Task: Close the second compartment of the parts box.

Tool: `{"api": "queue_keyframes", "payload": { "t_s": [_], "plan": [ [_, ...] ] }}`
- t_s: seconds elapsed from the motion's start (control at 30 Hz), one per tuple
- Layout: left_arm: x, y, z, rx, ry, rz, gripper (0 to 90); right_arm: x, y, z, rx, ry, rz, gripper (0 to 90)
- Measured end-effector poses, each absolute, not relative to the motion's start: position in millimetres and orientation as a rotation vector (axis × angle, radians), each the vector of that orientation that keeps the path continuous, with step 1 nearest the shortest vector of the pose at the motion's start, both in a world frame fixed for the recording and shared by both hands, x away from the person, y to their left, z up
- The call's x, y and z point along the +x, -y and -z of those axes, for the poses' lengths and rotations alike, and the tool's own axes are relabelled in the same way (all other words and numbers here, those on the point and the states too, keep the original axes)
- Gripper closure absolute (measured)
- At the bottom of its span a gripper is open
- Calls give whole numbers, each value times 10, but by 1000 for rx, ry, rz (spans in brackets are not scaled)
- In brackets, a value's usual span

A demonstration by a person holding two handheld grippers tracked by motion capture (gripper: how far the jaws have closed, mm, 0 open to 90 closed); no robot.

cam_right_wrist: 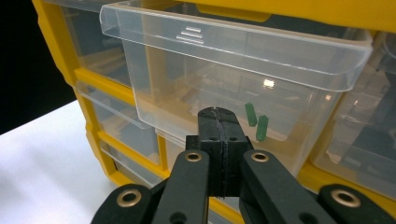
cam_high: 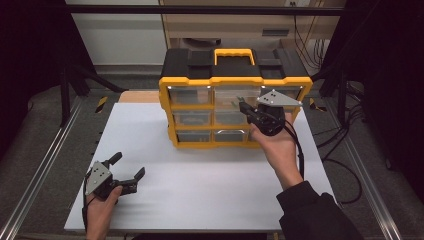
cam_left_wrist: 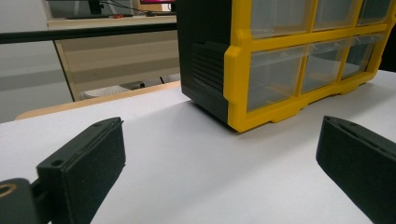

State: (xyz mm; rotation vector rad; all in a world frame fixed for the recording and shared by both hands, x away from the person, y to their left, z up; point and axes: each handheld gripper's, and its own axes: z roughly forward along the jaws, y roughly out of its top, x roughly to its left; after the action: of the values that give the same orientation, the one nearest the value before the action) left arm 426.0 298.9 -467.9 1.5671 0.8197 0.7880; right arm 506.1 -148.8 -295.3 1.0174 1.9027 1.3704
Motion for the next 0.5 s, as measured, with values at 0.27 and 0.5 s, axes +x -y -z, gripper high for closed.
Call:
{"api": "queue_keyframes", "payload": {
  "t_s": [0.27, 0.5],
  "plan": [
    [4262, -2990, 4680, 1566, -821, -787, 11, 5129, 1478, 2943, 1042, -1875, -1380, 900],
    [4261, -2992, 4679, 1566, -820, -788, 11, 5172, 1472, 2944, 1055, -1861, -1389, 900]
  ]
}}
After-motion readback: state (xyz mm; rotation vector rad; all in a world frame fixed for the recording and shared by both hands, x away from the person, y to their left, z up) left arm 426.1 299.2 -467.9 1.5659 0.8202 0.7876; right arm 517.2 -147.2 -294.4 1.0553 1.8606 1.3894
